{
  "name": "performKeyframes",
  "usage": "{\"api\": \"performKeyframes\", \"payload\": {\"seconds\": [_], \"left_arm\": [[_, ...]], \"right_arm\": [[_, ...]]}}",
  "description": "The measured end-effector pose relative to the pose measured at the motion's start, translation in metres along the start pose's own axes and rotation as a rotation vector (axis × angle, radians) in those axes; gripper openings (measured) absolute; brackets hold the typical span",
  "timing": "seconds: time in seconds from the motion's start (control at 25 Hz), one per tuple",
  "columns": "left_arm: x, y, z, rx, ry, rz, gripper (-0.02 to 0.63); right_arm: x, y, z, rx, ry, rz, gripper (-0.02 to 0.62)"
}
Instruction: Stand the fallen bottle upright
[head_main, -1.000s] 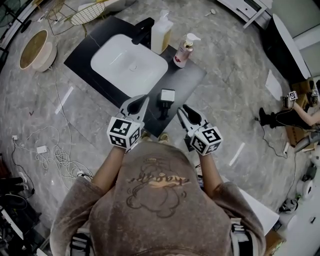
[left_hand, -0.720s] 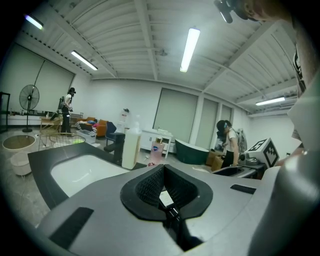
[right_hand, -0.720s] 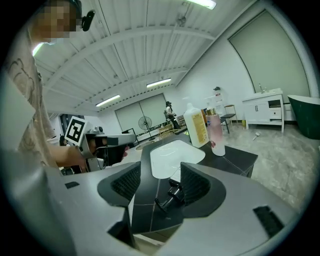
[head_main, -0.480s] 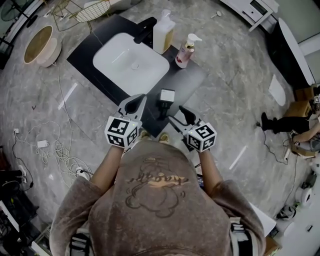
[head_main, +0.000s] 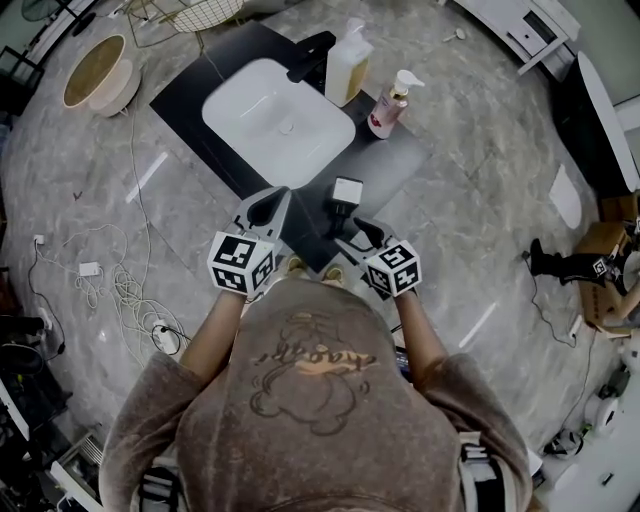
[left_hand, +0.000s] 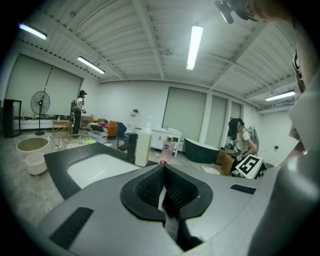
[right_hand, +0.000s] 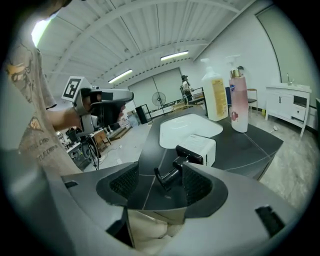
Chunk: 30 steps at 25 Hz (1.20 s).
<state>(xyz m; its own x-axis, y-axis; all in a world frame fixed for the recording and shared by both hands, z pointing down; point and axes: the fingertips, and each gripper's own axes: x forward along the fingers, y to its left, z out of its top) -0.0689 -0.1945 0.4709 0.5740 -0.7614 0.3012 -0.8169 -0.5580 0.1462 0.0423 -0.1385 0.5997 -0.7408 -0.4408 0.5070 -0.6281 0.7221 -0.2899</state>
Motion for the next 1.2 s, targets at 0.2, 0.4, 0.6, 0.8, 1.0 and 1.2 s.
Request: {"api": "performKeyframes", "payload": {"seconds": [0.2,0.4,0.6,0.8,1.0,1.2], "left_arm": [[-0.007,0.006,-0.004,0.002,0.006,0.022,0.018],[-0.014,0.012,-0.005,0.001,0.009,0.05,0.018],[-0.02,0.018,-0.005,-0.001,0.011,0.075,0.018],[-0.025,0.023,-0.006,-0.008,0.009,0.093,0.018],[-0.026,0.025,-0.005,-0.014,0.005,0.094,0.018],[-0.026,0.029,-0.003,-0.016,0.006,0.093,0.018]], "right_arm": [[0.013,-0.003,-0.016,0.013,0.042,0.002,0.253],[0.024,-0.007,-0.029,0.023,0.082,0.003,0.236],[0.034,-0.01,-0.039,0.034,0.126,0.0,0.219],[0.039,-0.012,-0.045,0.039,0.158,-0.013,0.187],[0.042,-0.014,-0.049,0.042,0.18,-0.019,0.164],[0.045,-0.012,-0.05,0.045,0.187,-0.018,0.146]]}}
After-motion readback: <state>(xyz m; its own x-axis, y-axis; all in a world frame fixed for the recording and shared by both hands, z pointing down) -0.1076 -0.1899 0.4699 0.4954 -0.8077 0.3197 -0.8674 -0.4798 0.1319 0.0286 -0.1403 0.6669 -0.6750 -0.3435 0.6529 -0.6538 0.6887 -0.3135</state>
